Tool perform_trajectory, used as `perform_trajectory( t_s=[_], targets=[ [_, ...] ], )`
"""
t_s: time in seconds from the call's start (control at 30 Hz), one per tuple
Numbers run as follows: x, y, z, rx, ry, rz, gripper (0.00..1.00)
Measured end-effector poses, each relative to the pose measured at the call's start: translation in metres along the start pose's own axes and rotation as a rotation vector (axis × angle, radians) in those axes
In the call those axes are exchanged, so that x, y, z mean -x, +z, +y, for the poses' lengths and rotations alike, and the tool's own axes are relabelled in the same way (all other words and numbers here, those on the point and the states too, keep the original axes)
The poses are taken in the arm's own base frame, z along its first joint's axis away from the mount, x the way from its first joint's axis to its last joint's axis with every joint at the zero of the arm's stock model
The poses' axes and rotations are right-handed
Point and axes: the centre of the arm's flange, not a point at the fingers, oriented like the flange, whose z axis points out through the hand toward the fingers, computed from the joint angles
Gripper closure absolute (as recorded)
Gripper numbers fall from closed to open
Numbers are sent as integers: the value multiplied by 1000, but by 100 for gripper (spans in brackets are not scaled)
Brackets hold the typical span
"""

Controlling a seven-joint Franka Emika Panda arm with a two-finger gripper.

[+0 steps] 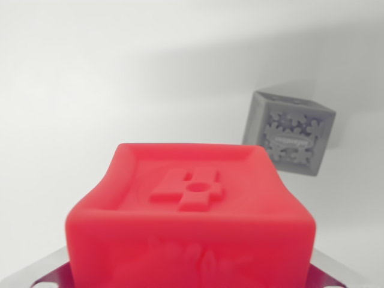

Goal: Destack cube

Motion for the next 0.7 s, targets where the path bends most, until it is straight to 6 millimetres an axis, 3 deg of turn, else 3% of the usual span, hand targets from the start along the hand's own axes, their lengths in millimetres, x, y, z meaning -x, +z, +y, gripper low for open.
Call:
perform_trajectory(
  t_s=[0.7],
  targets=[
    [26,10,-28,1,-85,0,100]
  ],
)
